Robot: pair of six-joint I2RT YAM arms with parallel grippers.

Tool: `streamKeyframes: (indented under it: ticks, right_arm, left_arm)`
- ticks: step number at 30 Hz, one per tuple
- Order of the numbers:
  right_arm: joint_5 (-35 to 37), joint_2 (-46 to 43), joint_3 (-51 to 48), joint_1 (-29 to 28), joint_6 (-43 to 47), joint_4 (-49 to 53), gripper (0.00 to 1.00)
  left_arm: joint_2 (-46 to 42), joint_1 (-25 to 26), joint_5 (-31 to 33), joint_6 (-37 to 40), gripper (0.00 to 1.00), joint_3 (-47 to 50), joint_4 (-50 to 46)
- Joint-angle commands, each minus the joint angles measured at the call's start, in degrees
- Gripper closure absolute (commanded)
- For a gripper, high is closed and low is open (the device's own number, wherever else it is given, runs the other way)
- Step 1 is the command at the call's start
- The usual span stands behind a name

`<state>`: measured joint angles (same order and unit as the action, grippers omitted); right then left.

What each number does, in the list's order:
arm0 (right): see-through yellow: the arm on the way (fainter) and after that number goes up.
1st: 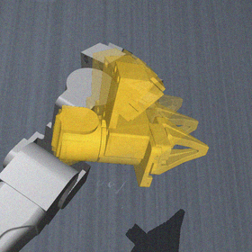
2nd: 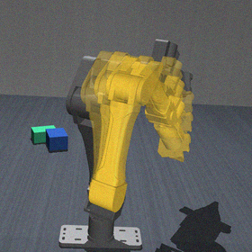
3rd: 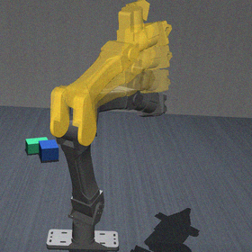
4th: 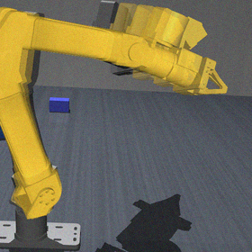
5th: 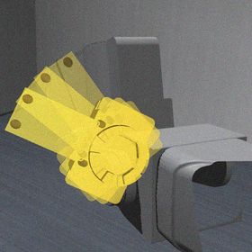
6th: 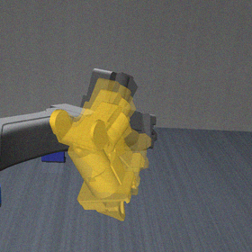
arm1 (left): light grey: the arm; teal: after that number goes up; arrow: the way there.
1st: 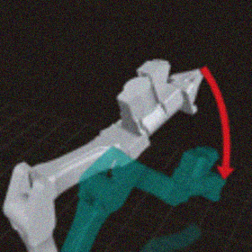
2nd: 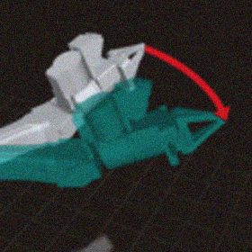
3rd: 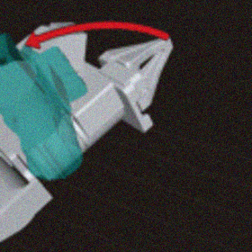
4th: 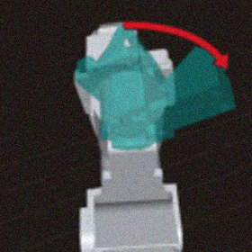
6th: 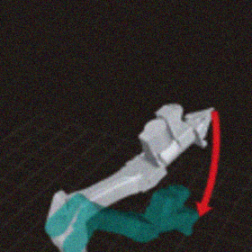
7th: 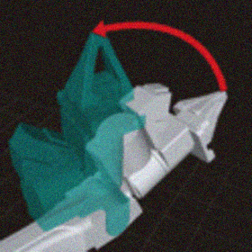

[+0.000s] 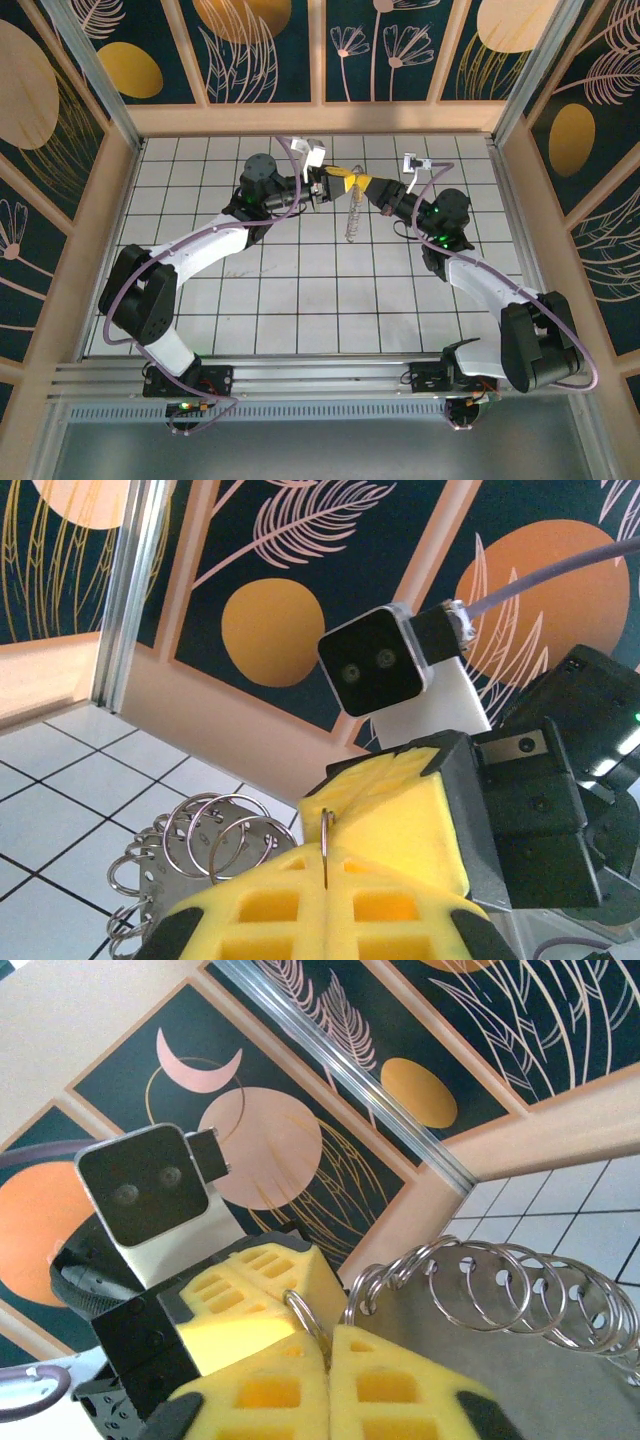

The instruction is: Put the keys on the keyring

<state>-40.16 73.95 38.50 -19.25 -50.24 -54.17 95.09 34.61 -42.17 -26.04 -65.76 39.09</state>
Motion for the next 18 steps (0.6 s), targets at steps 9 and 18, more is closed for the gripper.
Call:
streamKeyframes:
  ticks: [9,18]
  right_arm:
    - [-0.73,0.29,2.38,0.08,1.82,0.85,1.00]
    - [-6.62,3.75,8.89,2.36,7.50,9.00,1.00]
  left_arm:
    - [-0.32,0.18,0.81,-0.33,1.00,-0.68,2.68]
    - [-3.31,-4.71,1.45,0.87,0.71,-0.47,-1.42]
